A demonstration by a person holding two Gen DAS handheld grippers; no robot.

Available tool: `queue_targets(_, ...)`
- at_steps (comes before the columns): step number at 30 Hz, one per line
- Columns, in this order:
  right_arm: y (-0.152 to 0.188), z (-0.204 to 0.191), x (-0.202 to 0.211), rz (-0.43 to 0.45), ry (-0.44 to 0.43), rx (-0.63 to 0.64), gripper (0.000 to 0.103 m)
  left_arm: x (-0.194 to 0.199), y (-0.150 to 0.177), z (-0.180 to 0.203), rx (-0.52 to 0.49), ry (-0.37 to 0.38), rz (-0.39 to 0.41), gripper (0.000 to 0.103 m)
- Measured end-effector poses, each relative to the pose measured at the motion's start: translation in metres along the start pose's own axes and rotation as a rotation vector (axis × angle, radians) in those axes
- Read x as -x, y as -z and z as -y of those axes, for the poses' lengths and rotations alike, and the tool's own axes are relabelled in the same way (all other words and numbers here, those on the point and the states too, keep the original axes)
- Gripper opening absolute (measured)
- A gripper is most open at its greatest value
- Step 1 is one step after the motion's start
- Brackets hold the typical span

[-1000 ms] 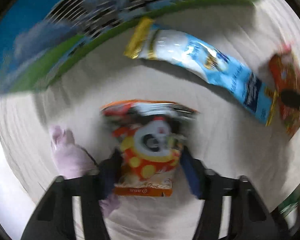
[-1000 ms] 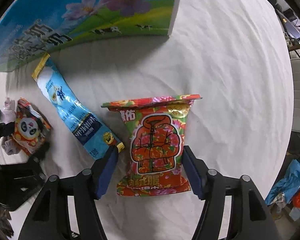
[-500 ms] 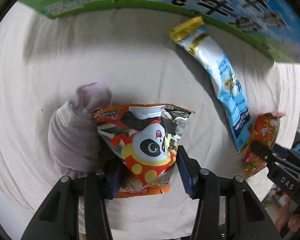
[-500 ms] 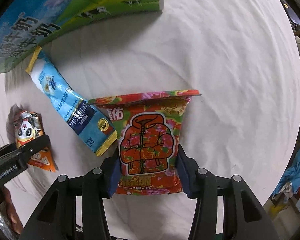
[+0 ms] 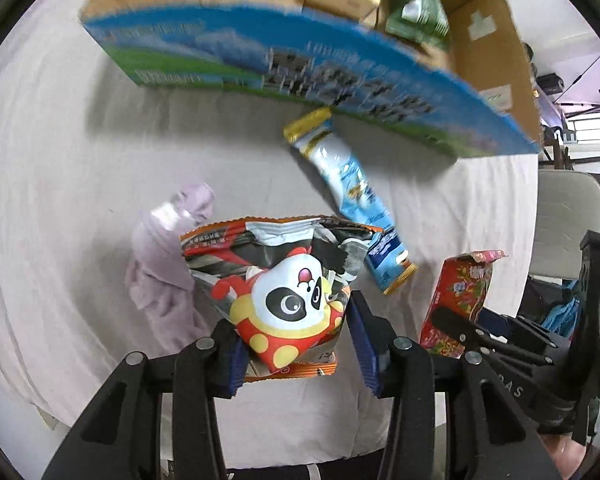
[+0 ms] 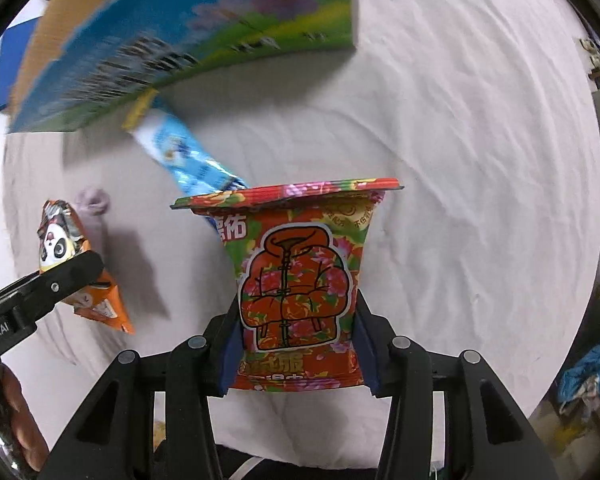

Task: Organize soft objects
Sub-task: 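Carry both bags into the box and open both grippers to release them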

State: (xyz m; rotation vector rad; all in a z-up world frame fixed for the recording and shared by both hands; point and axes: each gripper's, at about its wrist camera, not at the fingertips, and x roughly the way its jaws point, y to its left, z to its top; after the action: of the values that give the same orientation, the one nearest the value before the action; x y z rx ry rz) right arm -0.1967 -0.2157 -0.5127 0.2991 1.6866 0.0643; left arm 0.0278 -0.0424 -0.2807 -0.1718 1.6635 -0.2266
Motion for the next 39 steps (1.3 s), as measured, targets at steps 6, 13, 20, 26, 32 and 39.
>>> queue_targets(6,0.005,-0.029,0.046,0.074,-0.047,0.038,0.049,0.047,-0.006,0.013,-0.038,-0.013,0.085,0.042)
queue_targets(13,-0.017,-0.035,0.131,0.165,-0.037,0.077,0.049,0.097,-0.028,0.029,-0.081,-0.041,0.192,0.042)
queue_targets(20,-0.048,-0.050,0.176,0.218,-0.015,0.093,0.049,0.141,-0.055,0.029,-0.116,-0.049,0.260,0.042)
queue_targets(26,-0.073,-0.042,0.198,0.234,-0.020,0.111,0.049,0.157,-0.084,0.030,-0.135,-0.047,0.290,0.042)
queue_targets(32,-0.111,-0.043,0.196,0.236,-0.016,0.088,0.049,0.162,-0.133,0.020,-0.126,-0.065,0.284,0.042)
queue_targets(39,-0.171,-0.035,0.164,0.183,0.029,0.045,0.049,0.131,-0.211,-0.003,-0.065,-0.044,0.167,0.042)
